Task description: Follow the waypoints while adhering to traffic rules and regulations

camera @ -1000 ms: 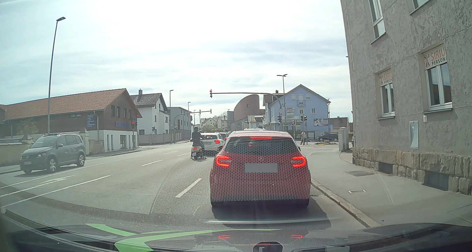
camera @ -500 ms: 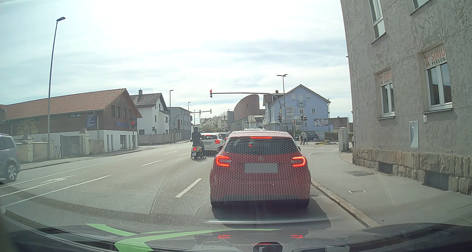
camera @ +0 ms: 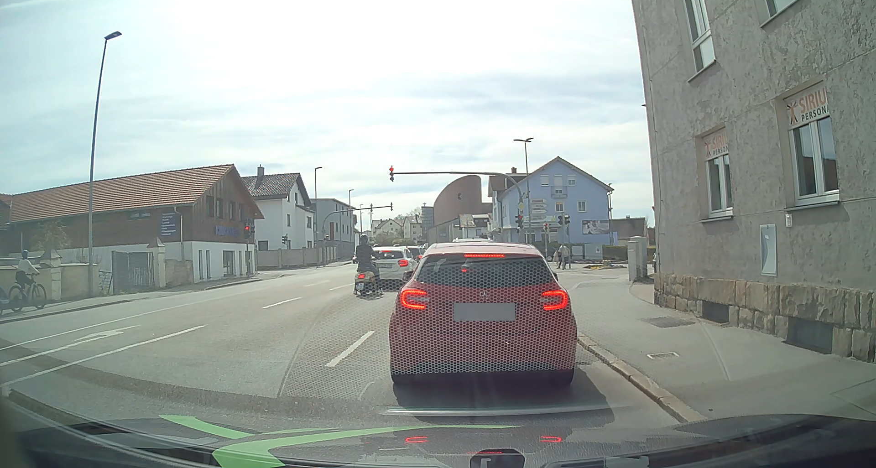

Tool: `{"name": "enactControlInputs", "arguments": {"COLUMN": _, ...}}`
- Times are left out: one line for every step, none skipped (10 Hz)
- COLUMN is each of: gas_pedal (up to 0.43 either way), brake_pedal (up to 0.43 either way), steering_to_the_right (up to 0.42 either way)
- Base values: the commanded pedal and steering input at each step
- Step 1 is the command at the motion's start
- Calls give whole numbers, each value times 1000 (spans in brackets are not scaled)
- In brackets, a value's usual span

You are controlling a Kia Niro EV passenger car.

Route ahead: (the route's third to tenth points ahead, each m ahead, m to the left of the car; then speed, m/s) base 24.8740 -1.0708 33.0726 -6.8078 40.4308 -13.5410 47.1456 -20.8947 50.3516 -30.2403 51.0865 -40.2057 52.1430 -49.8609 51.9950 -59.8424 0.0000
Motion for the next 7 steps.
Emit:
{"name": "enactControlInputs", "arguments": {"gas_pedal": 0, "brake_pedal": 262, "steering_to_the_right": 0}}
{"name": "enactControlInputs", "arguments": {"gas_pedal": 0, "brake_pedal": 262, "steering_to_the_right": 0}}
{"name": "enactControlInputs", "arguments": {"gas_pedal": 0, "brake_pedal": 262, "steering_to_the_right": 0}}
{"name": "enactControlInputs", "arguments": {"gas_pedal": 0, "brake_pedal": 262, "steering_to_the_right": 0}}
{"name": "enactControlInputs", "arguments": {"gas_pedal": 0, "brake_pedal": 262, "steering_to_the_right": 0}}
{"name": "enactControlInputs", "arguments": {"gas_pedal": 0, "brake_pedal": 262, "steering_to_the_right": 0}}
{"name": "enactControlInputs", "arguments": {"gas_pedal": 0, "brake_pedal": 262, "steering_to_the_right": 0}}
